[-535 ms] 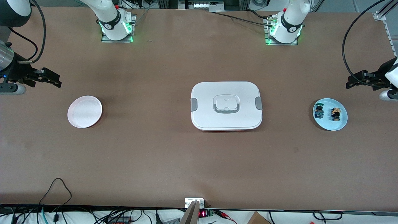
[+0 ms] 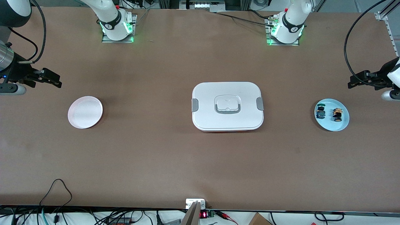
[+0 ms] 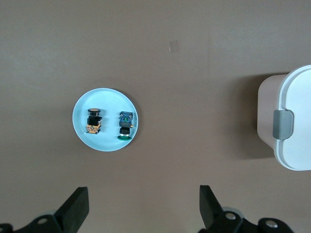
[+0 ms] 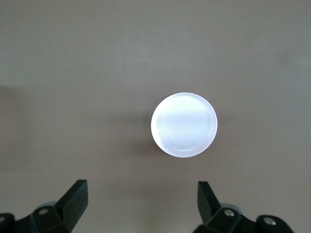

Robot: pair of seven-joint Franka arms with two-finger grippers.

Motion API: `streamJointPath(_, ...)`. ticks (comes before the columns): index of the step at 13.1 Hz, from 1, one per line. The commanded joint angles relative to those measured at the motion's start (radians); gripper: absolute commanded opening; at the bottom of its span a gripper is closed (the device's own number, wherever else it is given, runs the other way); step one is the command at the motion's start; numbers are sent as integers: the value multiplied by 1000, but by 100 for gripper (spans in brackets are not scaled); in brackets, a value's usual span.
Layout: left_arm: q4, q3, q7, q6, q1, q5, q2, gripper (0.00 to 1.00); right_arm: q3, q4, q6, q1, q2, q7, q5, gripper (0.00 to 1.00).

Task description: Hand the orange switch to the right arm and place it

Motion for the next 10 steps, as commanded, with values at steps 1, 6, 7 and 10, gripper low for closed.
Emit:
streamJointPath(1, 23, -1, 2, -26, 7, 7, 5, 100, 5, 19, -20, -5, 4, 1, 6, 100)
streamJointPath(6, -72, -1, 234, -40, 46, 44, 8, 100, 5, 19, -20, -5, 6, -4, 6, 100)
streamJointPath(7, -104, -2, 337, -20, 78, 45, 10, 100, 5, 19, -20, -5, 6, -7, 6, 100)
streamJointPath(10, -219, -2, 812, 130, 174, 45, 51, 100, 5, 19, -20, -2, 6, -4, 5, 100)
